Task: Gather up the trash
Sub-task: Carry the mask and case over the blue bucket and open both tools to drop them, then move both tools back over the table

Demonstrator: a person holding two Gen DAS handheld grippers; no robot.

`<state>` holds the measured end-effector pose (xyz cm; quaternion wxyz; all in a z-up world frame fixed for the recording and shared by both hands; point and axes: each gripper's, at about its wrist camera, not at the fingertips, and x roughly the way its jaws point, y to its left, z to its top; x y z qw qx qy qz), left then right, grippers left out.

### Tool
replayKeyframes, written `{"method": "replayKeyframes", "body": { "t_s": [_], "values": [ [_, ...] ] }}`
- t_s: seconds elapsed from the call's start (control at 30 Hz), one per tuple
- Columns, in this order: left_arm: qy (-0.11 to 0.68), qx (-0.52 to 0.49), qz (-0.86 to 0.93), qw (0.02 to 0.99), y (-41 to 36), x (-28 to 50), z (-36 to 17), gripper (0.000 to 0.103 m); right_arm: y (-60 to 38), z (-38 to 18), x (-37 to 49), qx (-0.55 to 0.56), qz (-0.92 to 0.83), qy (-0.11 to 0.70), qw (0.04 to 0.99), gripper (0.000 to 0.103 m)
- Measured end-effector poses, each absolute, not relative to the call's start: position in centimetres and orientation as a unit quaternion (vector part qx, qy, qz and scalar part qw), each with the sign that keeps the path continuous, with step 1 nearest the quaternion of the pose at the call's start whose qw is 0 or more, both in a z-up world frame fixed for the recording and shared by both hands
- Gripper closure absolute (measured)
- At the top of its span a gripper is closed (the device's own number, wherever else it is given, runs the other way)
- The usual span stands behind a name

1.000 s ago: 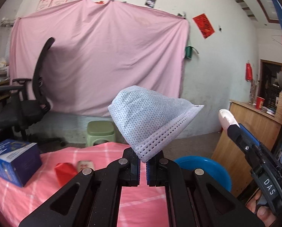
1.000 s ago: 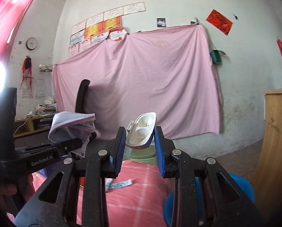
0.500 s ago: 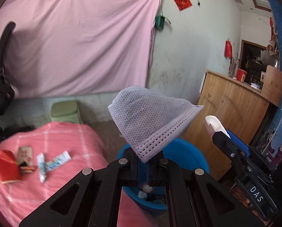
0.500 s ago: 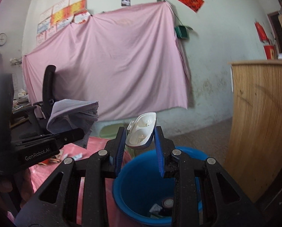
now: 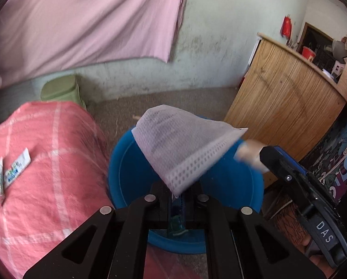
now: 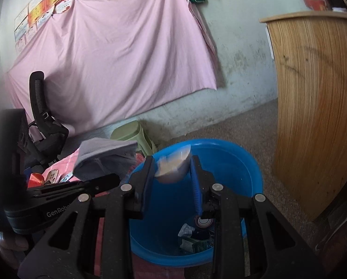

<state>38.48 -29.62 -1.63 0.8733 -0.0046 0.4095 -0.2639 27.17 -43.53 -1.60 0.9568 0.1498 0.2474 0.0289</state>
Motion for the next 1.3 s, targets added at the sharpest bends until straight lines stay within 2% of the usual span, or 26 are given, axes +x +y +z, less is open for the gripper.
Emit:
{"method": "replayKeyframes", "body": {
  "t_s": [0.07,0.13,0.2,0.5,0.77,0.8,0.97,1.03,1.07,1.13,1.23,1.3],
  "values": [
    [0.420,-0.006,-0.263,0.869,-29.7,38.6,-2.1,0.091,-43.6,-1.7,27.3,0.153,0.027,0.252,0.955,0.050],
    [0.425,-0.009,-0.265,0.865,-29.8,38.8,-2.3,0.078,-43.7,-1.8,27.4,0.155,0.027,0.256,0.954,0.050],
    [0.426,-0.013,-0.264,0.865,-29.9,39.0,-2.4,0.070,-43.6,-1.8,27.3,0.156,0.025,0.258,0.953,0.050],
    [0.395,-0.036,-0.252,0.883,-27.4,37.8,-1.1,0.068,-43.2,-0.9,26.8,0.147,0.021,0.238,0.960,0.047],
    [0.326,-0.054,-0.211,0.920,-22.6,35.6,1.7,0.058,-41.4,1.3,25.9,0.128,0.039,0.194,0.972,0.034],
    [0.318,-0.057,-0.205,0.924,-22.1,35.3,2.0,0.056,-40.9,1.8,25.8,0.124,0.043,0.185,0.974,0.033],
    [0.271,-0.073,-0.162,0.946,-18.3,33.7,4.0,0.040,-38.9,3.1,25.7,0.119,0.061,0.161,0.978,0.012],
    [0.257,-0.076,-0.142,0.953,-17.0,33.2,4.6,0.023,-37.9,3.6,25.7,0.114,0.072,0.151,0.979,0.007],
    [0.245,-0.079,-0.130,0.958,-16.1,32.7,4.8,0.020,-37.3,3.8,25.6,0.109,0.077,0.146,0.980,0.004],
    [0.223,-0.083,-0.114,0.965,-14.7,31.9,5.1,0.015,-36.1,4.2,25.7,0.098,0.084,0.137,0.982,0.000],
    [0.199,-0.081,-0.089,0.973,-12.3,30.7,5.4,0.005,-34.5,4.7,25.6,0.092,0.094,0.122,0.984,0.000],
    [0.184,-0.086,-0.076,0.976,-11.0,30.0,5.5,0.004,-33.5,5.1,25.5,0.091,0.104,0.108,0.985,0.000]
  ]
}}
